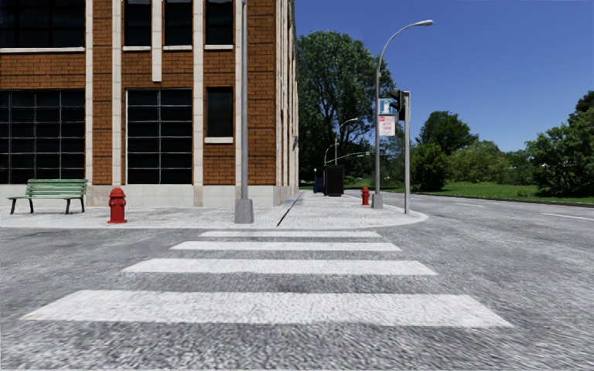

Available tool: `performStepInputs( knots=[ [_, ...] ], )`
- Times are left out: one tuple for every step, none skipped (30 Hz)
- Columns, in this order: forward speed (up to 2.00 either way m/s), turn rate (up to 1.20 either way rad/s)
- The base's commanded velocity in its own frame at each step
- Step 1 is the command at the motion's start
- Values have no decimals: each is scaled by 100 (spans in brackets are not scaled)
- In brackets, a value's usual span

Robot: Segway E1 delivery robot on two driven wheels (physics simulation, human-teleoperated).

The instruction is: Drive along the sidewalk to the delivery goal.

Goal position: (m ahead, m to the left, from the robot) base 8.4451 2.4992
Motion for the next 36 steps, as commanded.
performStepInputs(
  knots=[
    [200,0],
    [200,0],
    [200,0],
    [200,0],
    [200,0],
    [200,0],
    [200,0],
    [200,0],
    [200,0],
    [200,0],
    [200,0],
    [200,0],
    [200,0],
    [200,0],
    [200,0],
    [200,0],
    [200,0],
    [200,0],
    [200,0],
    [200,0],
    [200,0],
    [200,0],
    [200,0],
    [200,0],
    [200,0],
    [200,0],
    [200,0],
    [200,0],
    [200,0],
    [200,0],
    [200,0],
    [200,0],
    [200,0],
    [200,0],
    [200,0],
    [200,0]
  ],
)
